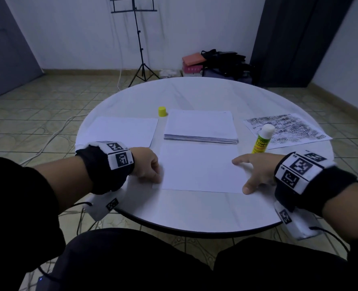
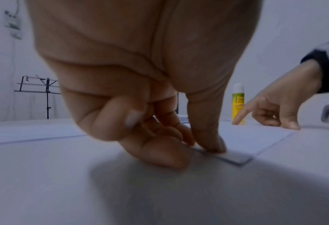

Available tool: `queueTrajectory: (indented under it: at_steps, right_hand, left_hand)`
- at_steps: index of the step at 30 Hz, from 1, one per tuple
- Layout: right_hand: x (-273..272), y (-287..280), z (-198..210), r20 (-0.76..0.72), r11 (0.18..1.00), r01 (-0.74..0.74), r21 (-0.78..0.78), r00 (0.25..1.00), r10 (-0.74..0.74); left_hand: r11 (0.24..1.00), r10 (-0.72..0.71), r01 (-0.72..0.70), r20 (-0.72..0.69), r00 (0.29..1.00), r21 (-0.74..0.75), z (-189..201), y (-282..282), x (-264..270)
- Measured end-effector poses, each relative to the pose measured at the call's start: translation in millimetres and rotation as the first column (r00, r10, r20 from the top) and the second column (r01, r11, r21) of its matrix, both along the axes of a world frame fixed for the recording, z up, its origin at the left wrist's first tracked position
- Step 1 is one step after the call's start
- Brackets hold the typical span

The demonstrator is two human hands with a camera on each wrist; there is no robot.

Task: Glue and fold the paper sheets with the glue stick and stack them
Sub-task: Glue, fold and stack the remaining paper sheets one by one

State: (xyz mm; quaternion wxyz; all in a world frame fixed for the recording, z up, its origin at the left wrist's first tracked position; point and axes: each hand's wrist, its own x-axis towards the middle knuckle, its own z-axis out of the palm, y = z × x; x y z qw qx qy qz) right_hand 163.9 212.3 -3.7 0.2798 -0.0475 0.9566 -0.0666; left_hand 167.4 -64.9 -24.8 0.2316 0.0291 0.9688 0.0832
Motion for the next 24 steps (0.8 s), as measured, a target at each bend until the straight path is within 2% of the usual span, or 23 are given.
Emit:
queueTrajectory:
  at_steps: [3,5,9,12,14,18,24]
  right_hand:
    - [-3.8,-2.5,-1.7,-0.022,0.998,-0.041,0.053,0.999,0.043]
    - [-6.3,-4.5,-3.1,-0.037,0.99,-0.093,0.109,0.995,0.097]
    - [-12.8,-8.4,-7.7,-0.068,0.963,-0.172,0.206,0.98,0.189]
    - [-17.1,-5.7,-10.3,-0.064,0.965,-0.197,0.172,0.975,0.21]
    - [-17.4,-3.6,-12.9,-0.084,0.962,-0.211,0.172,0.97,0.227]
    - [-14.4,-4.4,-16.2,-0.122,0.944,-0.224,0.242,0.958,0.259]
    - [-13.2,-7.6,-12.4,-0.069,0.93,-0.238,0.281,0.961,0.267]
  left_hand:
    - [0.981,-0.053,0.073,0.115,0.992,-0.182,13.6,4.8,-6.0]
    - [0.958,-0.098,0.118,0.088,0.991,-0.262,21.3,22.7,-18.1]
    - [0.933,-0.264,0.233,-0.08,0.961,-0.276,22.6,93.7,-34.9]
    - [0.911,-0.354,0.331,-0.055,0.934,-0.247,10.2,142.5,-33.3]
    - [0.901,-0.369,0.351,-0.026,0.929,-0.256,-0.9,152.9,-32.8]
    - [0.929,-0.319,0.31,-0.012,0.948,-0.202,-6.8,125.6,-34.3]
    - [0.945,-0.212,0.209,0.018,0.977,-0.25,-3.2,36.6,-18.7]
